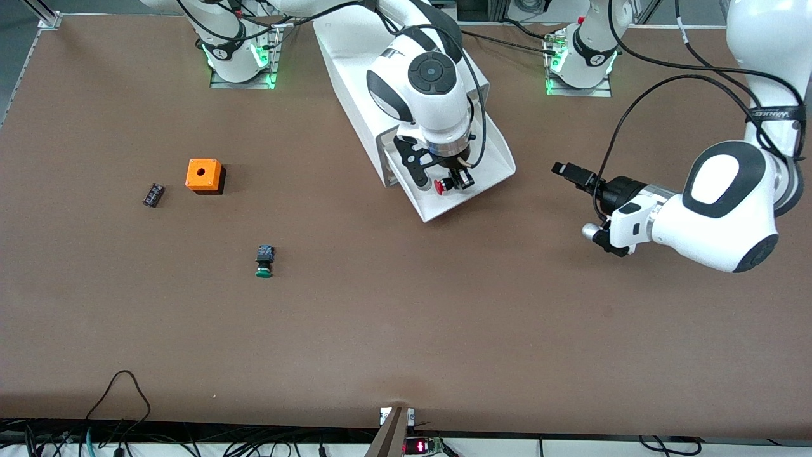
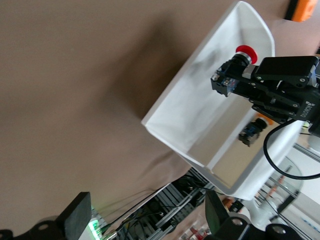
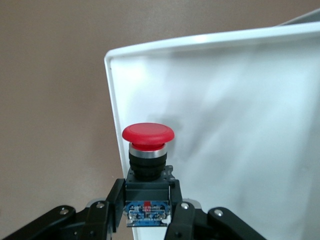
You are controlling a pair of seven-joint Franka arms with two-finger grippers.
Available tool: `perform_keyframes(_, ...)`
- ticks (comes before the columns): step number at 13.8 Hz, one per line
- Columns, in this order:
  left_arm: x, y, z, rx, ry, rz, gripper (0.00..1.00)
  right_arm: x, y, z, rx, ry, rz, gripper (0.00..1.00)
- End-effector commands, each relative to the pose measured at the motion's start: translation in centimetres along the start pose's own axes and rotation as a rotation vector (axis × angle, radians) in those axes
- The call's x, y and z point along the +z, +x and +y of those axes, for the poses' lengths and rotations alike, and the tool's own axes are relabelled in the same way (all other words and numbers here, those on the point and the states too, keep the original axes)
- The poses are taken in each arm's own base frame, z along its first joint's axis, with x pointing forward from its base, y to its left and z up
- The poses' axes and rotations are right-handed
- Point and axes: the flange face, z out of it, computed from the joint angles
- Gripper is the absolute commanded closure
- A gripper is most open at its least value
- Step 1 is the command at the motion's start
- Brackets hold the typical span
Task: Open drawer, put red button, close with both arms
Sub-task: 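Lower the red button into the open drawer while the left gripper withdraws, then open the right gripper and draw it back while the left gripper approaches the drawer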
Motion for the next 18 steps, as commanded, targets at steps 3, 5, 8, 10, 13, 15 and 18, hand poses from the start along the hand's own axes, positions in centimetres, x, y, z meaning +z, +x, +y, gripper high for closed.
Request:
perform_keyframes(3, -3.5, -3.0, 5.9, -0.117, 0.364, 0.075, 0.00, 1.1, -1.6, 0.1, 0.086, 0.023, -0.023, 0.99)
perform_keyframes(5, -5.3, -3.5, 7.6, -0.115, 0.562, 0.112, 0.00, 2.1, -1.9, 0.1, 0.099, 0.033, -0.028, 0.71)
perform_keyframes(8, -6.5, -3.8, 8.1, -0.122, 0.657, 0.138, 0.00, 2.6, -1.9, 0.2, 0.096, 0.031, -0.025, 0.01)
perform_keyframes(10, -8.2, -3.8, 8.3, -0.113, 0.653, 0.194, 0.00, 1.7, -1.7, -0.1, 0.085, 0.044, -0.021, 0.01)
perform_keyframes(13, -8.7, -3.8, 8.0, -0.102, 0.646, 0.206, 0.00, -1.5, 1.3, -2.0, 0.052, 0.087, -0.011, 0.01)
perform_keyframes(15, -8.8, -3.5, 8.0, -0.116, 0.644, 0.234, 0.00, -4.5, 4.2, -3.5, 0.019, 0.123, -0.015, 0.01)
perform_keyframes(18, -7.8, -2.1, 7.9, -0.238, 0.578, 0.331, 0.01, -8.7, 10.8, -5.3, -0.155, 0.103, 0.006, 0.01)
